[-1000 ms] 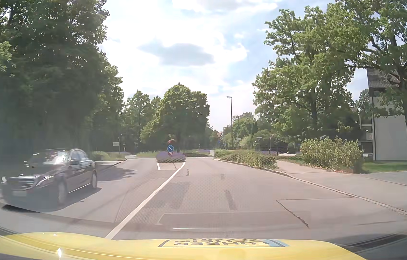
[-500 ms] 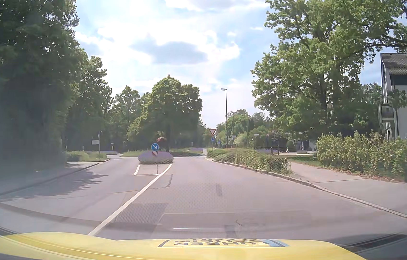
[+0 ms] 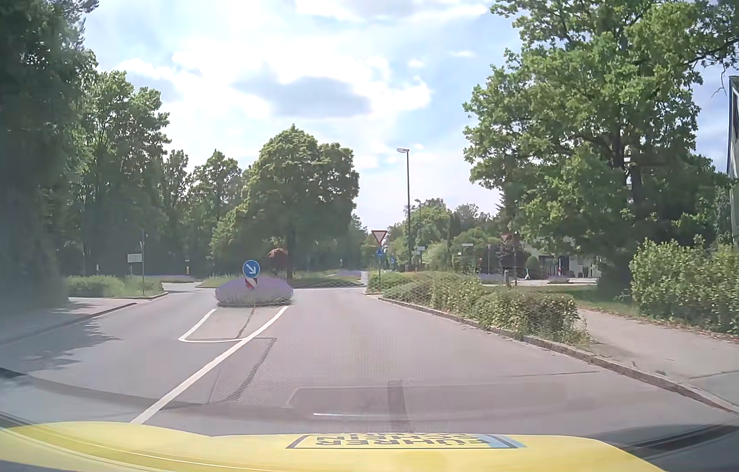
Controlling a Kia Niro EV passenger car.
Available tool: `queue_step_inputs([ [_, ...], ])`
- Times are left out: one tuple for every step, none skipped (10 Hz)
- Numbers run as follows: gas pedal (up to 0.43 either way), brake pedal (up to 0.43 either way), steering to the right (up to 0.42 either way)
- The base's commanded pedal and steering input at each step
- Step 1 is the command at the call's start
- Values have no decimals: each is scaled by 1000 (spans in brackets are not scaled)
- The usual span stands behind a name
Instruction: Follow the waypoints while adhering to traffic rules and regulations
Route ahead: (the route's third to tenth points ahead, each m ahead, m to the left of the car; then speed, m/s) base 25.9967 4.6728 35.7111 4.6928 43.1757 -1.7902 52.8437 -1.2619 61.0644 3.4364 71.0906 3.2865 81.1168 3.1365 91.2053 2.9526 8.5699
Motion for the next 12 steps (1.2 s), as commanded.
queue_step_inputs([
  [0, 0, -11],
  [0, 0, -21],
  [0, 0, -29],
  [0, 0, -32],
  [0, 0, -34],
  [0, 0, -35],
  [0, 0, -35],
  [0, 0, -40],
  [0, 0, -46],
  [0, 0, -51],
  [0, 0, -54],
  [0, 0, -57],
])
